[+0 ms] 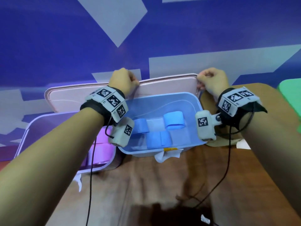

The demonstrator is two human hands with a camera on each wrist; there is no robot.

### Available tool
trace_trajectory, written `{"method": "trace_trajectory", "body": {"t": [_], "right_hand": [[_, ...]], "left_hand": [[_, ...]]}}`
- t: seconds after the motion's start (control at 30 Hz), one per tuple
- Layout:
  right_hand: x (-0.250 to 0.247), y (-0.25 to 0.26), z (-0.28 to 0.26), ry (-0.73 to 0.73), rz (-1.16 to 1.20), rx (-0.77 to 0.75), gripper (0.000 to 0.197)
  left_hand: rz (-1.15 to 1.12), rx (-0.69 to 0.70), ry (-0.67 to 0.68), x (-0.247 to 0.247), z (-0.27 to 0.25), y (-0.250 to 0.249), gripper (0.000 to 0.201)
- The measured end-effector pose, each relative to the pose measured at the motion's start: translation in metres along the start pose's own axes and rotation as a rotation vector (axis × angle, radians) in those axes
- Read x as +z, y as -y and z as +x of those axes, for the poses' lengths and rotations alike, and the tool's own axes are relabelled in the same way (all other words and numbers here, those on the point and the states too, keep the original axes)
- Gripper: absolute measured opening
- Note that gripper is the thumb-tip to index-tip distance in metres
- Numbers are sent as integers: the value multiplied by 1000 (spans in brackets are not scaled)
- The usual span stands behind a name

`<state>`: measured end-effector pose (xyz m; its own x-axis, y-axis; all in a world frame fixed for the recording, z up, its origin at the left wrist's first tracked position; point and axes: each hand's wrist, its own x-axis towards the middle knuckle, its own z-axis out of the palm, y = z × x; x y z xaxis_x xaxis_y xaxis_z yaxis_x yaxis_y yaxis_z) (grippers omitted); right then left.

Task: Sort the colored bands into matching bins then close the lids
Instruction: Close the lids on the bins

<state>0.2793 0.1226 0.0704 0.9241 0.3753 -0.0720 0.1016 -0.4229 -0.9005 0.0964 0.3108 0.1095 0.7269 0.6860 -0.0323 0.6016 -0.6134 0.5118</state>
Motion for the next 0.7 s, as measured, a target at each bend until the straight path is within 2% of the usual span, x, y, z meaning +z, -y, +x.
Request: {"method": "trace_trajectory", "body": {"t": [0.23, 0.37, 0.47, 0.57, 0.7], "right_hand": [[-25, 37, -22, -144, 413, 90, 22], [-41, 47, -44, -151, 521, 35, 26], [-48, 45, -62, -126, 529, -31, 25], [-47, 37, -81, -51, 514, -12, 22], [-36, 12, -104, 51, 480, 67, 29]], "left_hand": [[-214, 91, -180, -23, -19, -21, 10], [-263, 186, -288, -42, -46, -34, 12], [-283, 237, -353, -47, -71, -36, 16], [-344, 243, -402, -41, -95, -25, 16], [-290, 253, -315, -21, -124, 6, 17]]}}
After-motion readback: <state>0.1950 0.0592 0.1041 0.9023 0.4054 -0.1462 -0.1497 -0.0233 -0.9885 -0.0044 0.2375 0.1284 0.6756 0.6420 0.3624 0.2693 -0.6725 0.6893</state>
